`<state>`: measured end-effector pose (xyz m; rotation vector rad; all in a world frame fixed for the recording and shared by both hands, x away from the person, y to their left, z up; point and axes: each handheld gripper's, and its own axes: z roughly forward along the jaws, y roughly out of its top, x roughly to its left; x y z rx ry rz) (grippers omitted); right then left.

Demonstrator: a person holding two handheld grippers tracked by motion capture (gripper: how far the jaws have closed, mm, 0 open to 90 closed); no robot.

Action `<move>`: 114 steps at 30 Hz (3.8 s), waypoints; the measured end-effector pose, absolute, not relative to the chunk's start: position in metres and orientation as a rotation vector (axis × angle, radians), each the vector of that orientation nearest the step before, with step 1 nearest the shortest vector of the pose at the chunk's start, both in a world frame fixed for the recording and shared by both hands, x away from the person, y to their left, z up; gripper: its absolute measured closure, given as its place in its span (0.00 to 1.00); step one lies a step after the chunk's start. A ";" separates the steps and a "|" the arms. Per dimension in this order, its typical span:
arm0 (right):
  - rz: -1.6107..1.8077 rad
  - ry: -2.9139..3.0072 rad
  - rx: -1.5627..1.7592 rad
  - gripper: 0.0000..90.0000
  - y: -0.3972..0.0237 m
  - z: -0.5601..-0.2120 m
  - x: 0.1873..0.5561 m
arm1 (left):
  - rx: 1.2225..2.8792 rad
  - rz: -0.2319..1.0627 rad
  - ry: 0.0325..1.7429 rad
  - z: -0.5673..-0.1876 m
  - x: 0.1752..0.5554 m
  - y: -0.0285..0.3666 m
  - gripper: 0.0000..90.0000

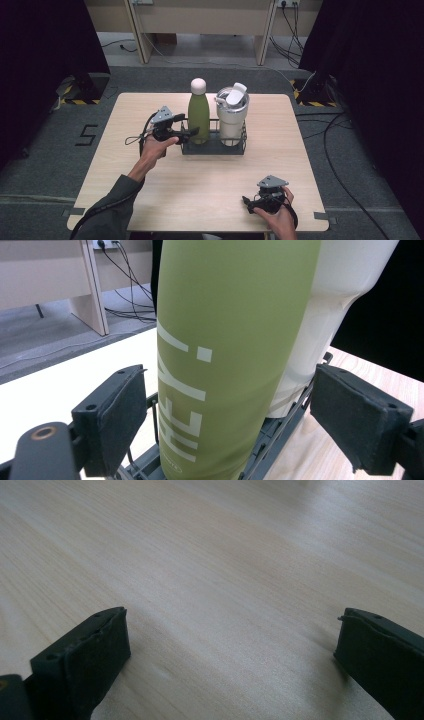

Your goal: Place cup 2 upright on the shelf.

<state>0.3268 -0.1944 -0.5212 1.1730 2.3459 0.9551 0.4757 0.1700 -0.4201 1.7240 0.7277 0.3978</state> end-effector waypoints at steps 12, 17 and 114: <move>0.955 2.346 1.173 0.01 -0.194 -0.521 0.327 | 1.718 0.380 0.736 -0.423 0.463 0.180 0.16; 0.955 2.346 1.174 0.01 -0.194 -0.521 0.327 | 1.718 0.375 0.740 -0.424 0.457 0.184 0.16; 0.957 2.343 1.175 0.01 -0.194 -0.521 0.327 | 1.804 0.295 0.632 -0.464 0.374 0.195 0.16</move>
